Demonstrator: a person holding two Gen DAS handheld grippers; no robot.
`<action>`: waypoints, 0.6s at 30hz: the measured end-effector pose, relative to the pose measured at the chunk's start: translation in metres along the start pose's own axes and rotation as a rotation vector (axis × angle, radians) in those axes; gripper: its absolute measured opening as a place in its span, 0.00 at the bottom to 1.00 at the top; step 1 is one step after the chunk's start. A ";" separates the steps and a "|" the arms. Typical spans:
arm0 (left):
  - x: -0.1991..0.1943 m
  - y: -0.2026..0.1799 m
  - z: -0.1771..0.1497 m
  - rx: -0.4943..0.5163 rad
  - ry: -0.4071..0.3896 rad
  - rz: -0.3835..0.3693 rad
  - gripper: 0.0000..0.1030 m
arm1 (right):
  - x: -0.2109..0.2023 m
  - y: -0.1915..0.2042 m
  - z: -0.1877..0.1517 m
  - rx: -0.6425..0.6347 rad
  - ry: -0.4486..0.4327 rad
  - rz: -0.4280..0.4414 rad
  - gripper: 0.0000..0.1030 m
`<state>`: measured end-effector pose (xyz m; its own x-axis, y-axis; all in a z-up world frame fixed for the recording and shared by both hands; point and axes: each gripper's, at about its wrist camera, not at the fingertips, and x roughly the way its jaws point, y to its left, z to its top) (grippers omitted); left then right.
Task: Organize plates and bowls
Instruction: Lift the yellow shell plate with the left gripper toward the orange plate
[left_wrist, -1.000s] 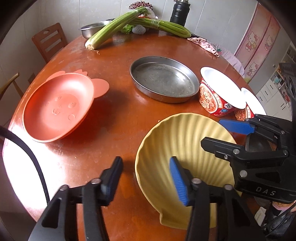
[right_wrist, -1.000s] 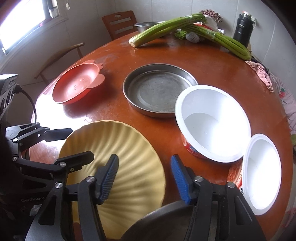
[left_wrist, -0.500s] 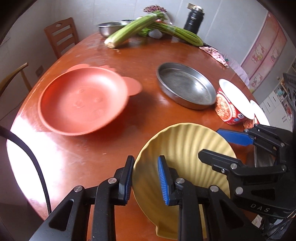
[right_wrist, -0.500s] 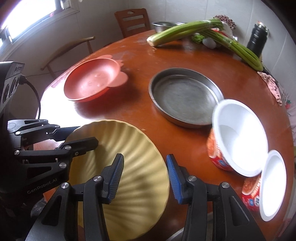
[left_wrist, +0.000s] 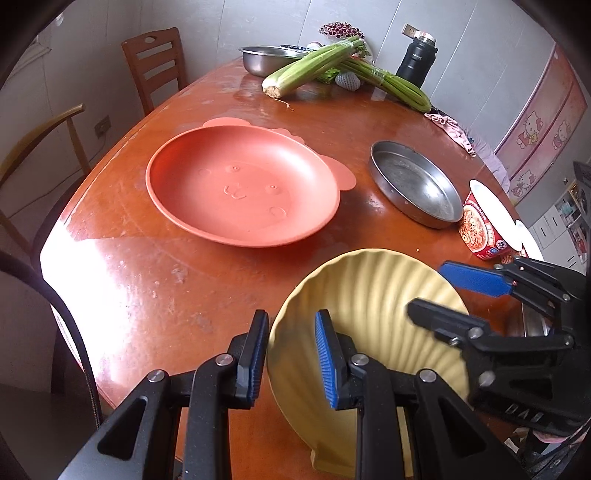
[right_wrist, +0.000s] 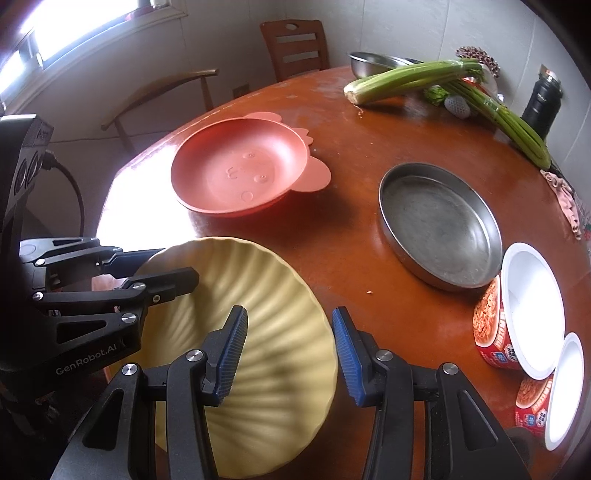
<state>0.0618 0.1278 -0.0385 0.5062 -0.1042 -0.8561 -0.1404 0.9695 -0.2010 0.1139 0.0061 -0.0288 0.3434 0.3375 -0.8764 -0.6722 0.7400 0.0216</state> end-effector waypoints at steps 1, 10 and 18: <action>0.000 0.000 0.000 0.007 -0.002 -0.001 0.26 | -0.002 -0.003 -0.002 0.017 0.004 -0.001 0.48; 0.000 0.001 -0.002 0.013 -0.009 -0.017 0.26 | -0.026 -0.023 -0.036 0.141 0.028 0.040 0.48; -0.002 -0.001 -0.006 0.021 -0.008 -0.013 0.26 | -0.017 -0.014 -0.044 0.147 0.059 0.100 0.48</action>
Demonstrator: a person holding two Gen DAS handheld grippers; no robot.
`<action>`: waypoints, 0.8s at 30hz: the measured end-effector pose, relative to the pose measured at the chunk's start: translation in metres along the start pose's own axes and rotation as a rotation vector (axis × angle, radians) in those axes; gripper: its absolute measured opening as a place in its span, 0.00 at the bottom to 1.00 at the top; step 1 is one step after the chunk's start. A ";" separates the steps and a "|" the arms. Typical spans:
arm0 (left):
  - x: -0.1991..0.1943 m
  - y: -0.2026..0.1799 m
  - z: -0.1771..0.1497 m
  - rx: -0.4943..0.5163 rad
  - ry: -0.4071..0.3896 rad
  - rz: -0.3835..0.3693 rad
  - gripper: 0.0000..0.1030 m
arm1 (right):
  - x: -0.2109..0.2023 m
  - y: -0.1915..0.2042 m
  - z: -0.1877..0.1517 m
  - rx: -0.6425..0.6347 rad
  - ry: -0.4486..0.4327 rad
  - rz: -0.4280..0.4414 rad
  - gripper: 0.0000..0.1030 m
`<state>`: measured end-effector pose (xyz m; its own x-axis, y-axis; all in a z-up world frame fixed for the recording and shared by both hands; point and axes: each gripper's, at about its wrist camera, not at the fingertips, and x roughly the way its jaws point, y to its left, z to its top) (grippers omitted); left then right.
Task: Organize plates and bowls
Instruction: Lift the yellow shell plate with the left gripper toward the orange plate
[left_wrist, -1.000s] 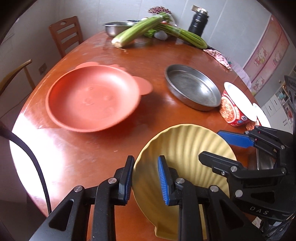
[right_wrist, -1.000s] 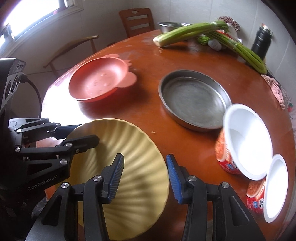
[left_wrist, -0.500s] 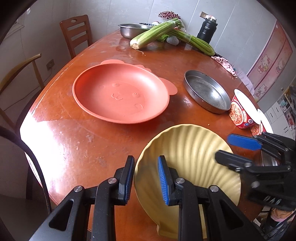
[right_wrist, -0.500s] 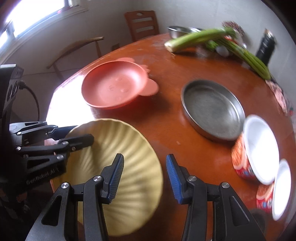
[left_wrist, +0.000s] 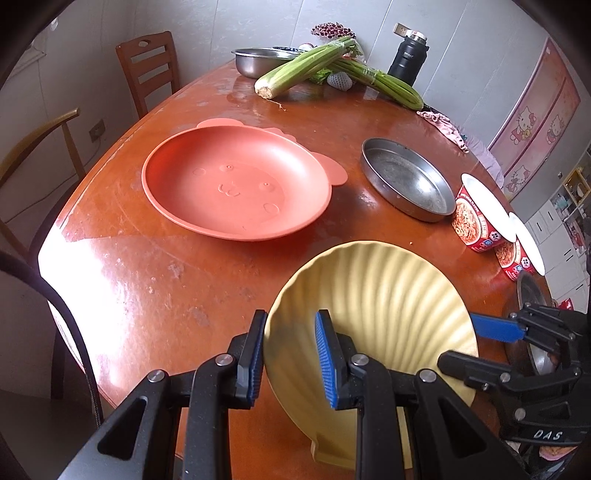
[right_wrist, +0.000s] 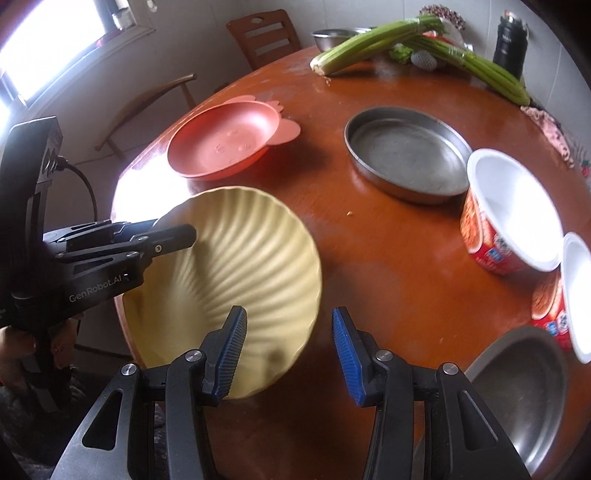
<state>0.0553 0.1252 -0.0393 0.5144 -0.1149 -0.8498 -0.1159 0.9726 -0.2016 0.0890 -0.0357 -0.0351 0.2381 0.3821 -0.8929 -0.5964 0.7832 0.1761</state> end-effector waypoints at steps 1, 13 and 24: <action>0.000 -0.001 -0.001 0.001 0.001 -0.001 0.26 | 0.000 0.001 -0.001 0.001 0.002 0.005 0.48; -0.007 -0.008 0.003 -0.007 0.002 0.004 0.26 | -0.008 0.006 0.002 -0.005 -0.019 -0.011 0.49; -0.033 0.008 0.031 -0.018 -0.074 0.040 0.26 | -0.026 0.020 0.033 -0.025 -0.082 0.016 0.50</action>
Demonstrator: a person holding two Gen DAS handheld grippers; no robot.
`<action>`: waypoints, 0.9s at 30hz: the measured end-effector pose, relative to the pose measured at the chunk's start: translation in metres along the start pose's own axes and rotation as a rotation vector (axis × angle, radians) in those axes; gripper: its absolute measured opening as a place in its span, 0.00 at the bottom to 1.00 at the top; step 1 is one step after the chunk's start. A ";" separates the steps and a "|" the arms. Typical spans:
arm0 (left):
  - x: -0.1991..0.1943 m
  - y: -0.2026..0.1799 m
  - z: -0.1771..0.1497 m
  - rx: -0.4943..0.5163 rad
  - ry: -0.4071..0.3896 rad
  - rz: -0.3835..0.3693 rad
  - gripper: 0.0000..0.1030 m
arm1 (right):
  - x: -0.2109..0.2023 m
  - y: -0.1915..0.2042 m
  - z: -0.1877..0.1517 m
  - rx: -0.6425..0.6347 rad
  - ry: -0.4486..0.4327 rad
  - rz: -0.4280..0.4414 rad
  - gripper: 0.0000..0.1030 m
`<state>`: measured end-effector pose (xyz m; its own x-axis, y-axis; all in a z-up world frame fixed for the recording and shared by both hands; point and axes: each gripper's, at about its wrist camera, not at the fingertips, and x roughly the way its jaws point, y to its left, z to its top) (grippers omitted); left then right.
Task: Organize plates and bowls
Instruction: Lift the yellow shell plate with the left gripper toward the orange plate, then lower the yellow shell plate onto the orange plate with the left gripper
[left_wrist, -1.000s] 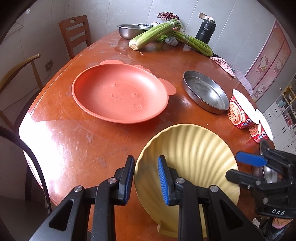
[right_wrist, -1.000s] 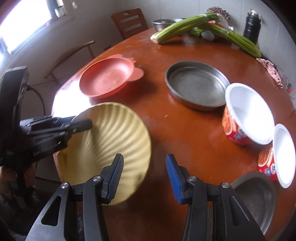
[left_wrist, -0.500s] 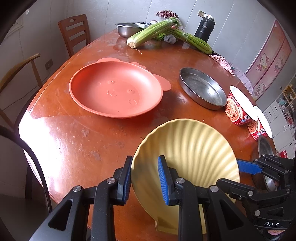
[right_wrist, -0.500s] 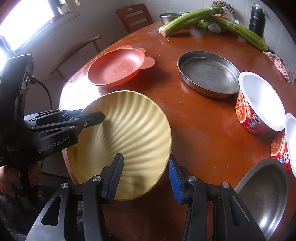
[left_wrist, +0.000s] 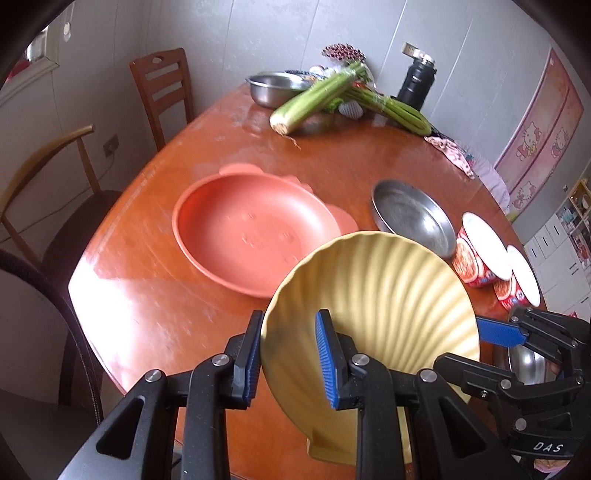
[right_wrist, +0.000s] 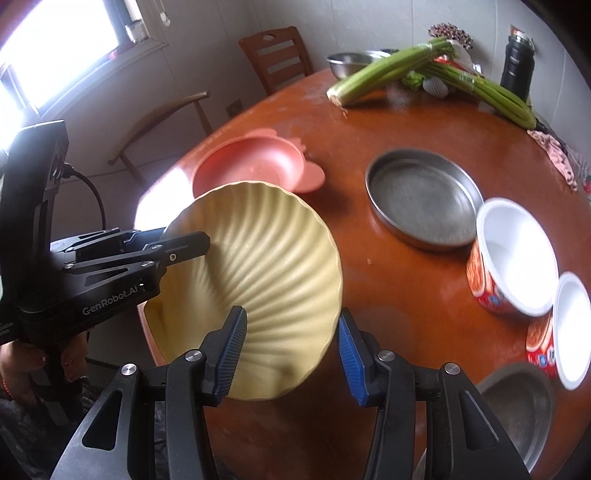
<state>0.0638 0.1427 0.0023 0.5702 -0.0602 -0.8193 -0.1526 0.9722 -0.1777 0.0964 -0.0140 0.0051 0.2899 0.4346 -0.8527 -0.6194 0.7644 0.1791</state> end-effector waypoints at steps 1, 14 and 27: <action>-0.001 0.002 0.003 0.000 -0.005 0.003 0.26 | -0.001 0.002 0.003 -0.002 -0.003 0.000 0.50; -0.006 0.028 0.049 0.003 -0.052 0.035 0.27 | 0.009 0.017 0.046 0.002 -0.032 0.009 0.50; 0.015 0.054 0.088 0.027 -0.040 0.042 0.27 | 0.036 0.022 0.084 0.049 -0.064 0.001 0.50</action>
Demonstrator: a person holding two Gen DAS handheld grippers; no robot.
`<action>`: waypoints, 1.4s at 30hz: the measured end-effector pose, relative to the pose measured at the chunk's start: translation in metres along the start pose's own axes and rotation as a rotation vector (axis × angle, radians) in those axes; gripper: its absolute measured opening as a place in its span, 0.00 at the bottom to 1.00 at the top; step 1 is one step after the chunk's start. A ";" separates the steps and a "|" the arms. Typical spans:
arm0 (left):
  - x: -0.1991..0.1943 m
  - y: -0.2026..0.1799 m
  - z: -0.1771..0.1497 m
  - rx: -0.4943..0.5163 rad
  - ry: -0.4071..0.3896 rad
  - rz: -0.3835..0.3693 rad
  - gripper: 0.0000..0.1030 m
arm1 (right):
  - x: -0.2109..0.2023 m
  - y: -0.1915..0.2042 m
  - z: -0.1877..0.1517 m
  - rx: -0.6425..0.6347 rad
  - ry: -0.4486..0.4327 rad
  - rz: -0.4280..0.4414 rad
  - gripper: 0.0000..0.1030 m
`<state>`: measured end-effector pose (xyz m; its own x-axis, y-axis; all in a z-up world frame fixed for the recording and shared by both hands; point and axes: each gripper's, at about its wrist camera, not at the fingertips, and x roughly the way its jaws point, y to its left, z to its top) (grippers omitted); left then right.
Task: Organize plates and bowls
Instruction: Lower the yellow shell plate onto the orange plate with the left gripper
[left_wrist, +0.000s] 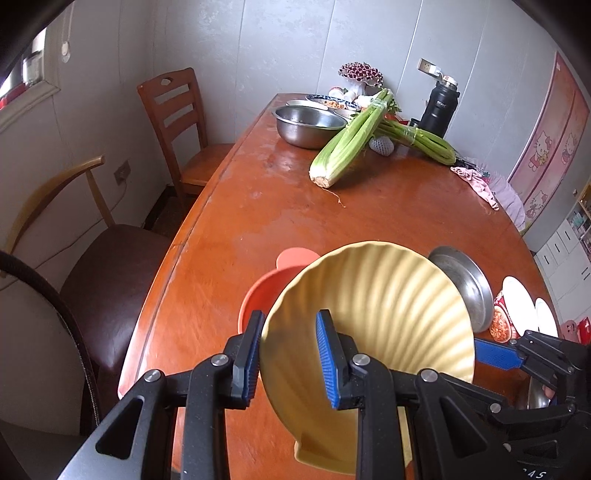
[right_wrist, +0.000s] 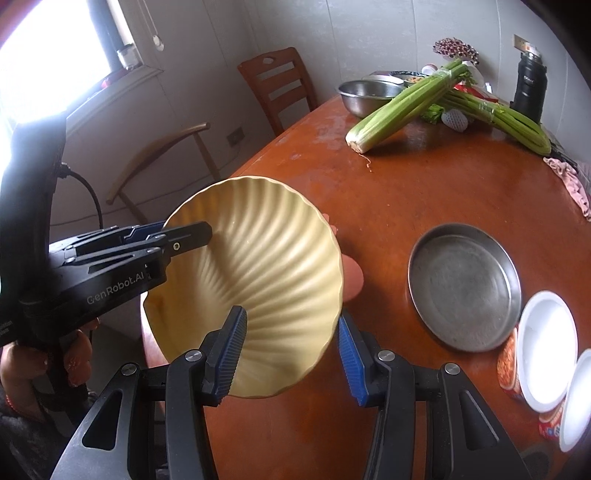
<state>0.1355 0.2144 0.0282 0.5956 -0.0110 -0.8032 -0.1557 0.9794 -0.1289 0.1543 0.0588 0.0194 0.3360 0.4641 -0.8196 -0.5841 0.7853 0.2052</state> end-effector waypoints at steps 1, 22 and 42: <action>0.003 0.001 0.002 0.004 0.008 0.002 0.27 | 0.004 -0.001 0.002 0.010 0.004 -0.001 0.50; 0.056 0.029 0.008 -0.014 0.073 0.009 0.27 | 0.057 0.003 0.016 0.022 0.080 -0.049 0.50; 0.068 0.035 0.010 -0.024 0.085 -0.011 0.27 | 0.063 0.005 0.021 0.007 0.081 -0.097 0.50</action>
<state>0.1789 0.2497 -0.0251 0.5283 -0.0401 -0.8481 -0.1689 0.9740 -0.1512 0.1877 0.0999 -0.0199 0.3298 0.3516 -0.8761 -0.5462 0.8280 0.1267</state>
